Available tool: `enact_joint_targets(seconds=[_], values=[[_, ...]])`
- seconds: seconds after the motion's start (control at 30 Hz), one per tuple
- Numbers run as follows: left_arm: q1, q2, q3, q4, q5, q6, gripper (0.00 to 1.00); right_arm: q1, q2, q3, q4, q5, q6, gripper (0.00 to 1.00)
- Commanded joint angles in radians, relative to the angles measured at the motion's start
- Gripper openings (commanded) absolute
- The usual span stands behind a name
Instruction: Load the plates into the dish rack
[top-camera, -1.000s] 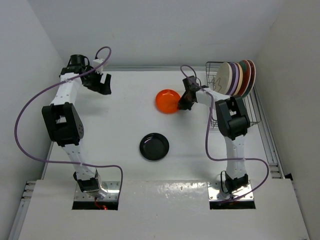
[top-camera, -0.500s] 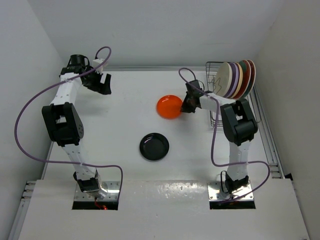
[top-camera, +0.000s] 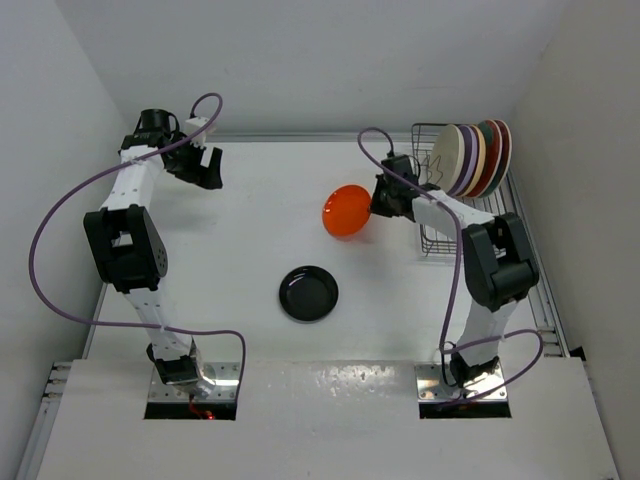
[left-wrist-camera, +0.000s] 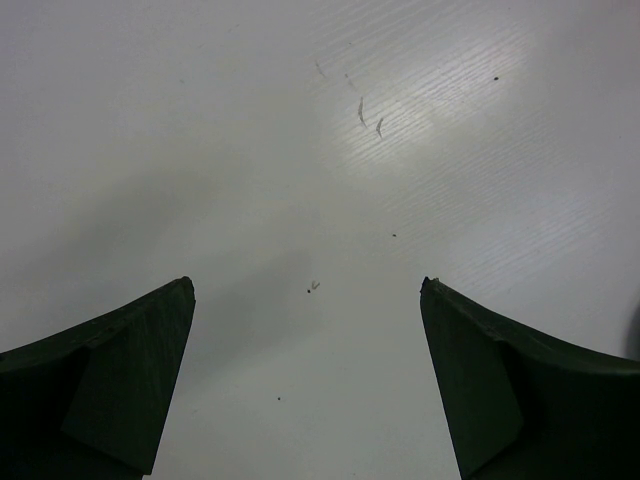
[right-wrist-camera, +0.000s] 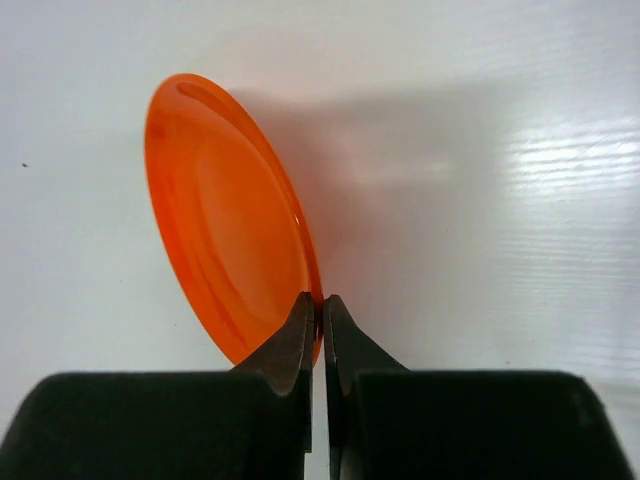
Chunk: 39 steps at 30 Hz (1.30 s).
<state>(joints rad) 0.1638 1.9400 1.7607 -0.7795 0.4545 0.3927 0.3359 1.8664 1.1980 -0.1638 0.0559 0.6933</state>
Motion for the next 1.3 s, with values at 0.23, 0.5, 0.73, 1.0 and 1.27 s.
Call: enact_joint_targets(seconds=[0.23,0.5,0.73,1.0,1.27], values=[[0.006,-0.058,0.008,-0.003,0.019,0.025,1.00,-0.015,-0.210,0.101,0.033,0.163,-0.164,0.00],[0.006,-0.058,0.008,-0.003,-0.017,0.035,1.00,-0.154,-0.268,0.331,-0.045,0.450,-0.366,0.00],[0.006,-0.058,0.008,-0.003,-0.177,0.084,1.00,-0.212,-0.213,0.397,0.067,0.688,-0.685,0.00],[-0.038,-0.049,0.019,-0.094,-0.291,0.201,1.00,-0.227,-0.125,0.347,0.110,0.694,-0.759,0.00],[-0.182,-0.029,-0.136,-0.294,-0.093,0.383,1.00,-0.227,-0.053,0.336,0.132,0.713,-0.755,0.00]])
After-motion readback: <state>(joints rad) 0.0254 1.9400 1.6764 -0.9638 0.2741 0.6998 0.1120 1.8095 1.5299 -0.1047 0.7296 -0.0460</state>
